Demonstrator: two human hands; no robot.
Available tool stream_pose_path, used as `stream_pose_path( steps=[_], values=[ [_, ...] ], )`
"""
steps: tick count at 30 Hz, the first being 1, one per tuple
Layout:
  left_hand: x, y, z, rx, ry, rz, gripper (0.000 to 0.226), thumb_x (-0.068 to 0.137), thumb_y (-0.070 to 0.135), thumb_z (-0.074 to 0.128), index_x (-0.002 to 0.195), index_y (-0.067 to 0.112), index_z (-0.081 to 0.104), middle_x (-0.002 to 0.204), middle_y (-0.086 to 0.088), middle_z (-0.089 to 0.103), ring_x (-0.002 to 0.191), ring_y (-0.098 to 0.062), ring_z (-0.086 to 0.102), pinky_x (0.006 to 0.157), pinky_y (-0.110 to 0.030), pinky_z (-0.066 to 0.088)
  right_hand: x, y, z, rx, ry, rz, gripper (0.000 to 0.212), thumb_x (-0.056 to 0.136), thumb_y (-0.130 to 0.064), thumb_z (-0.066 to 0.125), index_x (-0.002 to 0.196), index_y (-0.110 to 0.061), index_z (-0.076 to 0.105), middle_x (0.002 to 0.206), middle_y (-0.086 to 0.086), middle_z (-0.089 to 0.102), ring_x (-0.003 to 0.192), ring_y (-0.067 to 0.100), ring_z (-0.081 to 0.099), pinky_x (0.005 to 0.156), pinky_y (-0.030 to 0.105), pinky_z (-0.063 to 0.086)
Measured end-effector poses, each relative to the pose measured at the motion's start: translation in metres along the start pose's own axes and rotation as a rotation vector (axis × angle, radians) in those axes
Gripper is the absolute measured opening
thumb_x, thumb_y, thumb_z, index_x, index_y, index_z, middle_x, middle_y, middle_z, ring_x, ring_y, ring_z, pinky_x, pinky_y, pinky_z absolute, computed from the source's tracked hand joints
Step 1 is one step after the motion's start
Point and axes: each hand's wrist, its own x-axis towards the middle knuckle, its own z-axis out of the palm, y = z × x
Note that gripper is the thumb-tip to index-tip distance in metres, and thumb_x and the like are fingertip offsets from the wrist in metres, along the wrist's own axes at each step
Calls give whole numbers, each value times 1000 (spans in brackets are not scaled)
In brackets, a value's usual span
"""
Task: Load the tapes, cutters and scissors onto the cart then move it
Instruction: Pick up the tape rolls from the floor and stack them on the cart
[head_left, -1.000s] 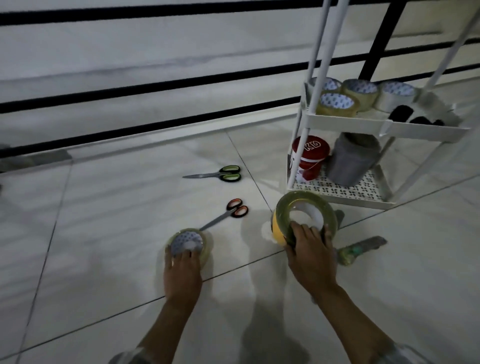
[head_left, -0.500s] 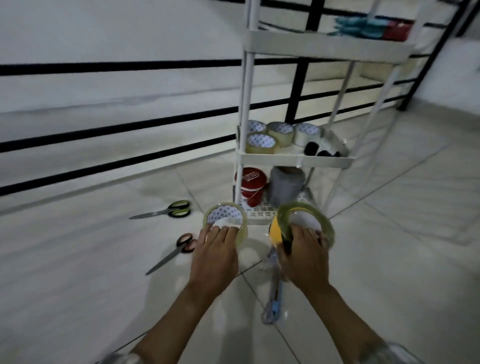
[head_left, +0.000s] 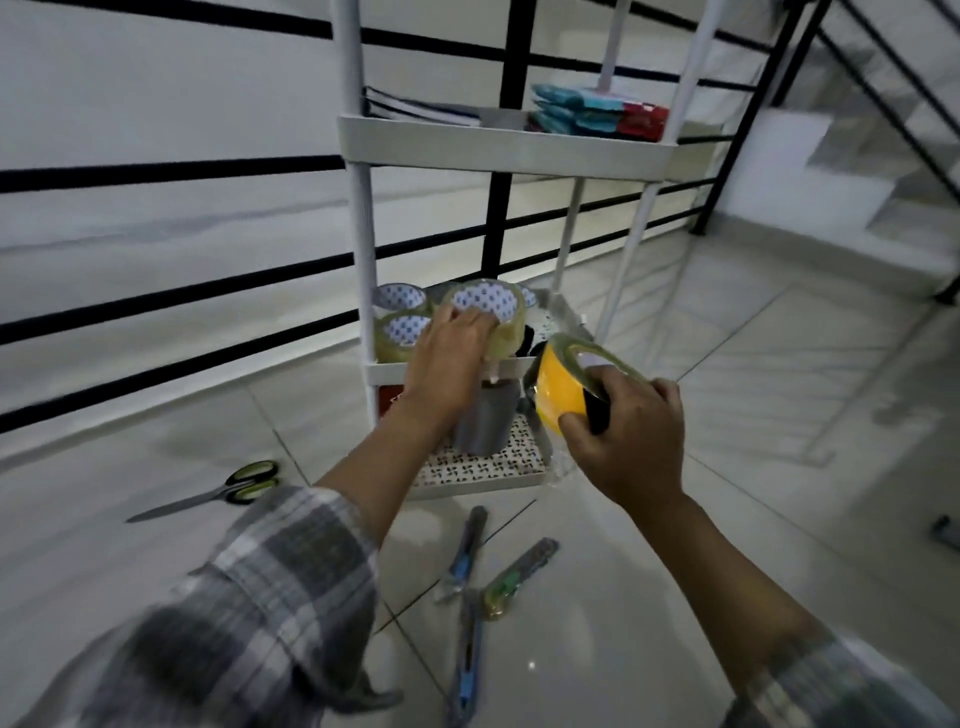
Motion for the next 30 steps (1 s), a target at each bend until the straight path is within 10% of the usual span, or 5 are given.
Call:
stream_pose_path(
  steps=[17, 30],
  values=[
    [50, -4, 26, 35, -381, -16, 28, 85, -4, 50, 112, 0, 59, 120, -18, 48, 116, -36, 44, 85, -42, 44, 80, -9, 6, 243, 37, 43, 36, 72, -37, 45, 94, -13, 62, 68, -10, 49, 63, 11, 43, 80, 29, 36],
    [27, -26, 48, -87, -342, -57, 40, 91, 11, 40, 131, 5, 45, 137, -16, 38, 120, -37, 43, 101, -50, 40, 103, 5, 27, 204, -69, -13, 37, 75, -35, 52, 105, -13, 60, 83, -2, 59, 79, 18, 52, 91, 32, 32]
  ],
)
